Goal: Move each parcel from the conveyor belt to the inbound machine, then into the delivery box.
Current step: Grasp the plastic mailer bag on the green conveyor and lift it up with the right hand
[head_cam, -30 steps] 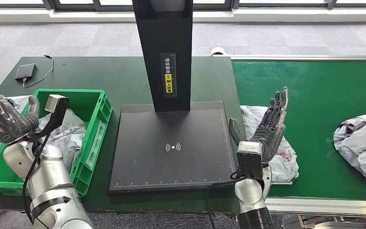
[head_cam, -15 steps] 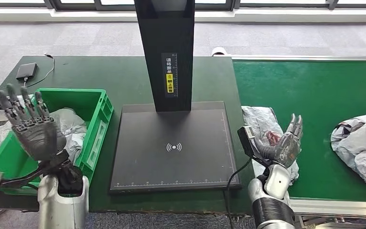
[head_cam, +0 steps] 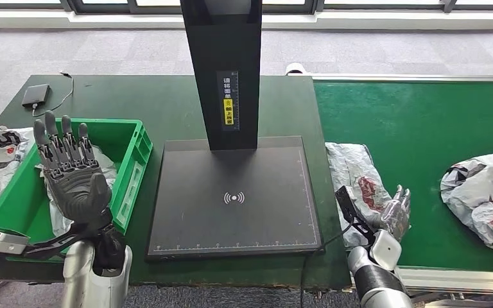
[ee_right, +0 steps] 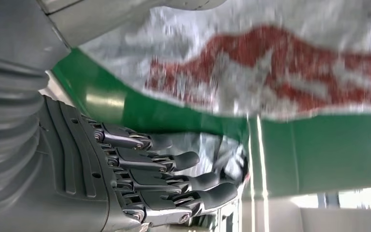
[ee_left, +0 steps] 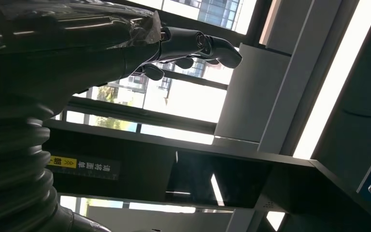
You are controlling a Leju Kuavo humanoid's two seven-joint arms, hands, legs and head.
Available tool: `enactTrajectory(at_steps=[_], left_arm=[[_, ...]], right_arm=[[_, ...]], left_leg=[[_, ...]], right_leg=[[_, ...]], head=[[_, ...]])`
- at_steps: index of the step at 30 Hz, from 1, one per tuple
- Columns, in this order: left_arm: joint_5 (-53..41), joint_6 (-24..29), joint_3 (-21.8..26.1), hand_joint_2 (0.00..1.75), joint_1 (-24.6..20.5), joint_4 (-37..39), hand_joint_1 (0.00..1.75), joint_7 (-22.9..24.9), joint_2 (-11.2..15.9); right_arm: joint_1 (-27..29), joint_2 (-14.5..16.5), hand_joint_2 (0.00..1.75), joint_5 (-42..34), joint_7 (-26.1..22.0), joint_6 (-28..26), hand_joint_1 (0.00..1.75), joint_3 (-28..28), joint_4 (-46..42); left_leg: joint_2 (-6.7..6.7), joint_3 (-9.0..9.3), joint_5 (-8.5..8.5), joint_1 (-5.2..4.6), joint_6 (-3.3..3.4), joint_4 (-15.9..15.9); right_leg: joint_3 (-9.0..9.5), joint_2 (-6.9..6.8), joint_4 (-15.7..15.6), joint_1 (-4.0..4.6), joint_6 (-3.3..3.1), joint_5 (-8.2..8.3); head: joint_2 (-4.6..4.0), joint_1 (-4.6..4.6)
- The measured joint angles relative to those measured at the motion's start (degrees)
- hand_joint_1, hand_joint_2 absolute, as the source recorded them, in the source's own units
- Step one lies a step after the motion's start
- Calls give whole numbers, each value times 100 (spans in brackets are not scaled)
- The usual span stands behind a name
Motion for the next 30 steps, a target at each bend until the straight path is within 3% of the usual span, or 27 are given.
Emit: enactTrajectory(at_steps=[6,7,10,11,16,30], left_arm=[[-85,67,-137,175,135,-164,0,0,14],[-85,73,-149,175,136,-180,0,0,14],[-89,86,-176,175,140,-215,0,0,14],[-95,87,-180,175,143,-226,0,0,14],[-143,52,-181,175,148,-250,0,0,16],[-154,10,-180,175,143,-202,0,0,16]], right_arm=[[-79,-32,175,-253,-184,535,0,-335,259],[-90,-35,175,-253,-176,556,9,-368,285],[-119,-43,175,-252,-127,701,140,-437,345],[-129,-45,175,-260,-121,804,175,-455,367],[-167,-51,175,-262,-144,1203,175,-516,443],[-220,-82,175,-246,-144,1227,175,-537,476]], left_leg=[[-1,-2,0,0,0,0],[-1,-2,0,0,0,0],[-1,-2,0,0,0,0],[-1,-2,0,0,0,0],[0,0,0,0,0,0],[4,6,0,1,0,0]], right_leg=[[1,-1,0,-1,0,0],[1,-1,0,-1,0,0],[1,-1,0,-1,0,0],[2,-1,0,-1,0,0],[2,-1,0,0,0,0],[5,3,0,1,0,0]], head=[[0,-1],[0,-1],[1,0],[1,0],[0,0],[-1,0]])
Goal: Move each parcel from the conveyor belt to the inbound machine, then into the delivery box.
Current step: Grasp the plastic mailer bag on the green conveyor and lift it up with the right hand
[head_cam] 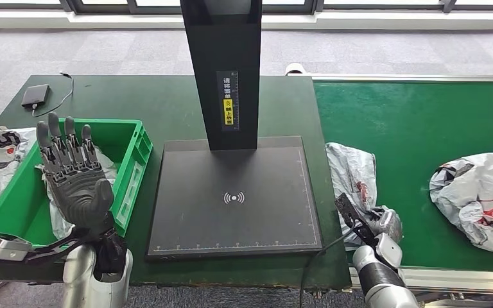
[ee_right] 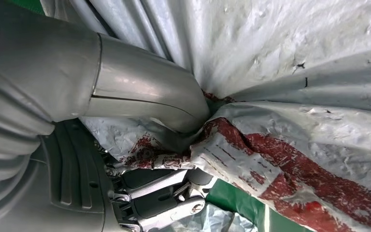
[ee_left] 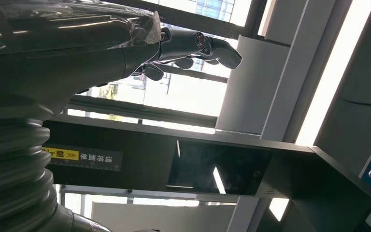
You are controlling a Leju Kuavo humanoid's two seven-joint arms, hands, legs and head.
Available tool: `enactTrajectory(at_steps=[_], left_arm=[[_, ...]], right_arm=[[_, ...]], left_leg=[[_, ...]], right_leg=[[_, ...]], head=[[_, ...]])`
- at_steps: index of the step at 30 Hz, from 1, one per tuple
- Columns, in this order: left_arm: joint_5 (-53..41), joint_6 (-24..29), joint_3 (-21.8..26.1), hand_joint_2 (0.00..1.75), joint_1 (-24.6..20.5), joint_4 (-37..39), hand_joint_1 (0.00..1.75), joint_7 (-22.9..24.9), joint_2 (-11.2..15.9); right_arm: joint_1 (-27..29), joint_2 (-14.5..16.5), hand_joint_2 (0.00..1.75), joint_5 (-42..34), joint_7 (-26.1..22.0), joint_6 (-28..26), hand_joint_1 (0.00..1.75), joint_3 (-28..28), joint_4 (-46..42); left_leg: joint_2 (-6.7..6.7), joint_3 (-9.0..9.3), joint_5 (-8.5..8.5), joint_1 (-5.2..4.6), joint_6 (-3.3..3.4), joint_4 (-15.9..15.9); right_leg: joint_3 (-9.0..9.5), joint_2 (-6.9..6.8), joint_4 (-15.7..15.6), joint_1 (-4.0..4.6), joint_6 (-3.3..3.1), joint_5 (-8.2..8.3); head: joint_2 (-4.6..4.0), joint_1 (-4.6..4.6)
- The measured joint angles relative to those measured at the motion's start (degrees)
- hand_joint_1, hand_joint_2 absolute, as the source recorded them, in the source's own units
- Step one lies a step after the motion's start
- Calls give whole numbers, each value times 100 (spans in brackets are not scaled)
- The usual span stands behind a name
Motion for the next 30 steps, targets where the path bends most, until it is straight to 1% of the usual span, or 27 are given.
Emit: enactTrajectory(at_steps=[10,12,13,15,17,19,23,25,27,30], left_arm=[[4,0,0,175,-1,11,0,0,2],[4,7,0,175,-1,15,0,0,2],[4,20,0,175,0,15,0,0,2],[4,60,0,175,2,10,0,0,2],[4,97,0,175,4,-3,0,0,1],[4,118,0,175,6,-11,0,0,1],[-3,125,0,175,7,-8,0,0,2],[-11,125,0,175,6,1,0,0,2],[-22,123,0,175,6,15,0,0,2],[-53,122,0,175,5,42,0,0,5]], right_arm=[[11,0,175,-1,-2,-8,175,0,2],[19,1,175,-27,-78,-161,175,-1,2],[34,3,175,-64,-183,-374,175,-2,-1],[99,37,175,-211,-590,-1055,175,-4,-65],[207,129,175,-394,-1154,-1693,175,-4,-319],[373,294,175,-584,-1768,-1989,175,-8,-831],[789,800,175,-1154,-3039,-2085,175,-22,-2371],[1026,1004,175,-1612,-3473,-2086,175,25,-3144],[1272,1158,175,-2029,-3704,-2086,175,163,-3928],[1523,1251,175,-2162,-3652,-2085,175,452,-4962]], left_leg=[[-2,-1,0,0,0,0],[-3,-1,0,0,0,0],[-4,-2,0,0,0,0],[-8,-6,0,0,0,0],[-9,-8,0,0,0,0],[-9,-8,0,0,0,-1],[-6,-9,-1,2,-2,-2],[-14,-10,-1,2,-3,-2],[-25,-12,-1,2,-3,-3],[-17,-12,-2,1,-4,-4]], right_leg=[[0,-1,0,0,0,0],[0,-1,0,-1,0,0],[1,-2,0,-1,0,0],[0,-5,0,-1,0,0],[-1,-6,1,-1,0,0],[-1,-7,1,0,-1,-1],[-8,-4,2,2,-3,-3],[-8,-12,2,2,-6,-6],[-6,-23,2,2,-7,-10],[-7,-15,3,0,-7,-11]], head=[[1,0],[1,0],[1,0],[1,0],[2,0],[1,0],[1,-1],[2,-1],[2,-1],[1,0]])
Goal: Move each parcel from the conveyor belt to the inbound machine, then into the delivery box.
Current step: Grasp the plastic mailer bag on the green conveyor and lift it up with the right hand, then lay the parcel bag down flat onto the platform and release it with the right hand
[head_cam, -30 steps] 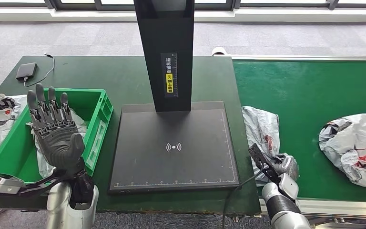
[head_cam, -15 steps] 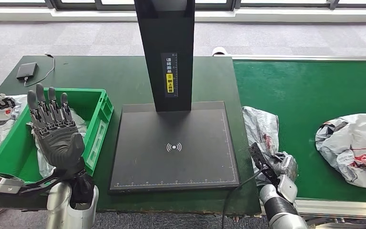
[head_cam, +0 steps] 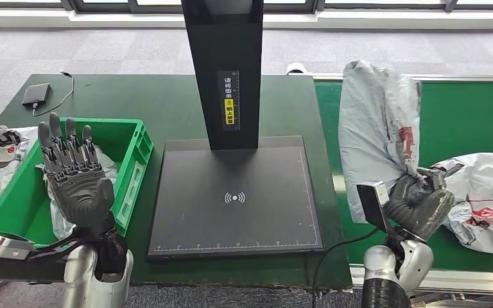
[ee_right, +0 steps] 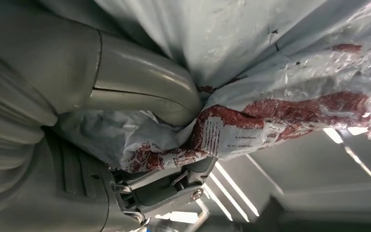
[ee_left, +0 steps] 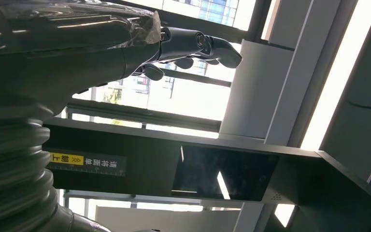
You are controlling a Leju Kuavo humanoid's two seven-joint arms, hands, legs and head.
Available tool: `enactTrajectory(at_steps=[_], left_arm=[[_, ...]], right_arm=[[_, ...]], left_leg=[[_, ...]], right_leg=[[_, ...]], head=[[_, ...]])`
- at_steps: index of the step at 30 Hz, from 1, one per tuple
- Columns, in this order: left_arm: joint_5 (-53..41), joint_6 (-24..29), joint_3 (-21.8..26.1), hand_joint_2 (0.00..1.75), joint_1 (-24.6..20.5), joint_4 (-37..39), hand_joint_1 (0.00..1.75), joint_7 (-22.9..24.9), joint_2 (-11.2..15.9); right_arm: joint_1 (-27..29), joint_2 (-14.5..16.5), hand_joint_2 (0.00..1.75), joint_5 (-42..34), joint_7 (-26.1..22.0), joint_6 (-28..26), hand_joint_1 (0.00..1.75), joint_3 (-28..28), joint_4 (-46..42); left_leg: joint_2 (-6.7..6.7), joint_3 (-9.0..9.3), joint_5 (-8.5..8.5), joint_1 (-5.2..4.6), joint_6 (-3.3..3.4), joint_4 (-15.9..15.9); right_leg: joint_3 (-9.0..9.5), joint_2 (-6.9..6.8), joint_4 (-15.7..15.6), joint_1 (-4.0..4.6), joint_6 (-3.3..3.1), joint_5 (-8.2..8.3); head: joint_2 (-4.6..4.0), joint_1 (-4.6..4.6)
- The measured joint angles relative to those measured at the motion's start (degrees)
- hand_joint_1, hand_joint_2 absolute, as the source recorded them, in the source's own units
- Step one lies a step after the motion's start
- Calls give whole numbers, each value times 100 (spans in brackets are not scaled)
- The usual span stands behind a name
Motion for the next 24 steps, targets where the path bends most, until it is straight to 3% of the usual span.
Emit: enactTrajectory(at_steps=[5,13,20,24], left_arm=[[-15,0,-1,175,-2,26,0,0,3],[5,-10,0,175,-3,28,0,0,3],[-40,-107,0,175,-6,51,0,0,3],[-76,-123,0,175,-7,67,0,0,3]], right_arm=[[154,3,175,-101,-29,1,175,428,-983],[169,-10,175,-401,-126,88,175,921,-1272],[191,-47,175,-1068,-360,983,175,1862,-881],[185,-55,175,-1311,-390,1837,175,2411,-570]], left_leg=[[13,4,-1,-1,0,2],[12,6,0,1,-2,0],[10,4,0,2,-4,-3],[18,4,0,3,-5,-4]], right_leg=[[0,12,-1,-1,1,2],[1,12,2,2,0,3],[-2,10,4,3,-3,2],[-5,16,4,3,-3,1]], head=[[-1,1],[-1,0],[0,0],[0,-1]])
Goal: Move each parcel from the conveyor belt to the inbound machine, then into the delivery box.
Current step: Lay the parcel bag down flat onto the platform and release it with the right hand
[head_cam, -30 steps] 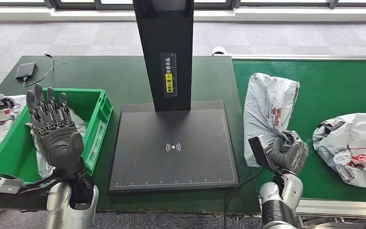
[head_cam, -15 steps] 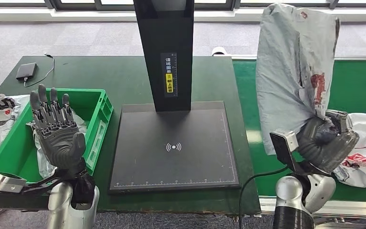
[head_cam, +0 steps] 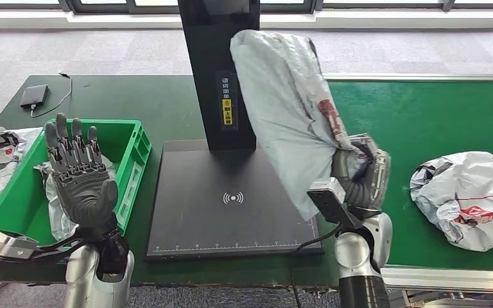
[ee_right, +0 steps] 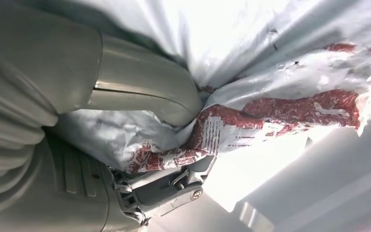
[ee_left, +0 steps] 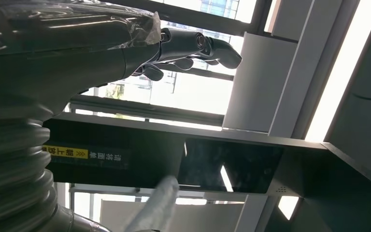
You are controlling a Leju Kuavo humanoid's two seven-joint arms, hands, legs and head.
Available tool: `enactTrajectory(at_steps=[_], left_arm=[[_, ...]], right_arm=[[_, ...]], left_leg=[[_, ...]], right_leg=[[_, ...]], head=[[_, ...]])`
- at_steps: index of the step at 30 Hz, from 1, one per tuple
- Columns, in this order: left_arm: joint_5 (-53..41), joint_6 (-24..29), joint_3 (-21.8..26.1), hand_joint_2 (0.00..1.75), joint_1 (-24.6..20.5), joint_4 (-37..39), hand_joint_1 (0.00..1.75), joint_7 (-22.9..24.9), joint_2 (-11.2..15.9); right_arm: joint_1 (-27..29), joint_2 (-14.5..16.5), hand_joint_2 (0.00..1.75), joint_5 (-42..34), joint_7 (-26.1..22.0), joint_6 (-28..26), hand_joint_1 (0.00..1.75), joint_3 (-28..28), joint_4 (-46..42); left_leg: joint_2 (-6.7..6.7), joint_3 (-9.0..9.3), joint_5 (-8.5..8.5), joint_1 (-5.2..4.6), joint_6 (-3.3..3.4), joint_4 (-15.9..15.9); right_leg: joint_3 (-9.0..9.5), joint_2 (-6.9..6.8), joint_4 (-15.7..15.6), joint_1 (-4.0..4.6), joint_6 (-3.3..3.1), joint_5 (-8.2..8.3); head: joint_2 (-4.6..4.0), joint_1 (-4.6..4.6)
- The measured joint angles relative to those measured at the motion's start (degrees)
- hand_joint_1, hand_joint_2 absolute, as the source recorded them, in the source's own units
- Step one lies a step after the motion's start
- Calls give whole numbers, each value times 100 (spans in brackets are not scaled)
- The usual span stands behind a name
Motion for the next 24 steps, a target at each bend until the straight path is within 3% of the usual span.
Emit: enactTrajectory(at_steps=[7,20,24], left_arm=[[1,-13,0,175,2,21,0,0,2],[-127,14,0,175,11,17,0,0,2],[-122,2,0,175,11,11,0,0,2]], right_arm=[[-61,-3,175,54,40,332,175,736,682],[-236,-3,175,12,239,120,175,1126,1682],[-444,-3,175,320,952,327,175,1173,2235]], left_leg=[[-6,-1,0,0,0,0],[-6,-3,0,0,0,0],[-5,-1,0,0,0,-1]], right_leg=[[0,-2,0,0,0,0],[2,-2,0,0,0,0],[2,-2,0,0,0,0]], head=[[-1,1],[1,1],[0,1]])
